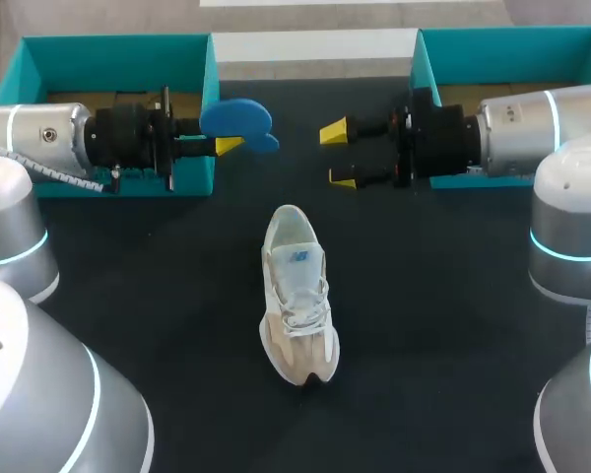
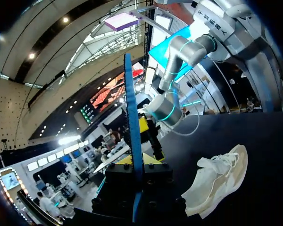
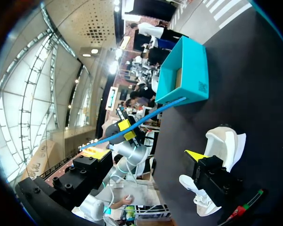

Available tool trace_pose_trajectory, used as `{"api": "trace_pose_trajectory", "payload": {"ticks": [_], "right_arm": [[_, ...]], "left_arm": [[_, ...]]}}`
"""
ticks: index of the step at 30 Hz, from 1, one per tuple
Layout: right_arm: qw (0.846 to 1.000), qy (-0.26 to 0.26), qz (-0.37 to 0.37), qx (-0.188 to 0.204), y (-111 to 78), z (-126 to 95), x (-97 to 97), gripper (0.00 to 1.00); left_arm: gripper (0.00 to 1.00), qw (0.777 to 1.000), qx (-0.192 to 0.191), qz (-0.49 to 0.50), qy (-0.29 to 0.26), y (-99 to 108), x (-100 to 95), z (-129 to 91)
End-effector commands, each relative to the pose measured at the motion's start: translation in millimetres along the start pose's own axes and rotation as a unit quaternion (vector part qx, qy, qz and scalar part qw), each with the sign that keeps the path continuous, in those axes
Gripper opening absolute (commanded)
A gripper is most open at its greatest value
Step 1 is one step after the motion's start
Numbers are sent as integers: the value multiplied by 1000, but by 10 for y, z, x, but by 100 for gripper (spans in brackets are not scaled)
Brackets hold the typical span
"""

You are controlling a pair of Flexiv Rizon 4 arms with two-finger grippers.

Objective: Take the shoe out of the shoebox, open the shoe tongue, remove and reinsert the insole, then place the shoe into the shoebox

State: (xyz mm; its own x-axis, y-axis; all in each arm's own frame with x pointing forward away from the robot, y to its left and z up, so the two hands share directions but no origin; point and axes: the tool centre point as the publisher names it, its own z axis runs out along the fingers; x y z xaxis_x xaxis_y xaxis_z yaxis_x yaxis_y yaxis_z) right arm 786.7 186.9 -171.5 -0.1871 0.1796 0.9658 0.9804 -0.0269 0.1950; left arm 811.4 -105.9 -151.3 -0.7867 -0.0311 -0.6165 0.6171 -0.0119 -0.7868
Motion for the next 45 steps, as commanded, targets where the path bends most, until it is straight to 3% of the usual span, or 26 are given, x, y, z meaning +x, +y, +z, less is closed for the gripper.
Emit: {"api": "trace_pose_trajectory", "payload": {"ticks": [1,5,11,15,19,22,24,45], "right_arm": [[1000,-1,0,-1,-5,20,1,100],[1000,-1,0,-1,-5,20,1,100],[1000,-1,0,-1,-5,20,1,100],[1000,-1,0,-1,-5,20,1,100],[1000,-1,0,-1,-5,20,1,100],[1000,-1,0,-1,-5,20,1,100],[1000,-1,0,-1,-5,20,1,100],[1000,-1,0,-1,-5,20,1,100]], "left_arm": [[0,1000,-2,3,-4,-26,39,6],[0,1000,5,11,-2,-8,49,-2],[0,982,32,182,-36,54,26,8],[0,943,35,329,-42,79,21,10],[0,875,25,482,-30,166,39,20],[0,842,8,538,-22,228,55,23],[0,835,-26,549,-25,251,51,30],[0,835,-26,549,-25,251,51,30]]}}
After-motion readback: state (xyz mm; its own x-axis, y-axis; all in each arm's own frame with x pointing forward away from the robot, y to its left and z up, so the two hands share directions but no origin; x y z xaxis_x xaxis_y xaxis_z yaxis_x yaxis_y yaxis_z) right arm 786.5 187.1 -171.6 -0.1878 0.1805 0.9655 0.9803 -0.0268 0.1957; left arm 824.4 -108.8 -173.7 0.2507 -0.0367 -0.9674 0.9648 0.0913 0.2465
